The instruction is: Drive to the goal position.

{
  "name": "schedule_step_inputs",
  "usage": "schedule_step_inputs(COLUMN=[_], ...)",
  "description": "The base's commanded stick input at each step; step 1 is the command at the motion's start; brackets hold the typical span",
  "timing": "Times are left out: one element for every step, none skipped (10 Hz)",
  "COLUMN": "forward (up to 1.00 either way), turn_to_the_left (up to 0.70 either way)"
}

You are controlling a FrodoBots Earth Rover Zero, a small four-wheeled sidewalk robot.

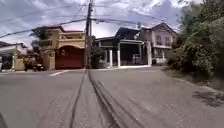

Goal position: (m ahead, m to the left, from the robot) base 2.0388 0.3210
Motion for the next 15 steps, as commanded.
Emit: schedule_step_inputs(forward=[0.7,0.7,0.7,0.7,0.7,0.7,0.7,0.7,0.7,0.7,0.7,0.7,0.7,0.7,0.7], turn_to_the_left=[0.0,0.0,0.0,0.0,0.0,0.0,-0.07,-0.25,-0.35,-0.35,-0.35,-0.35,-0.21,0.0,0.0])
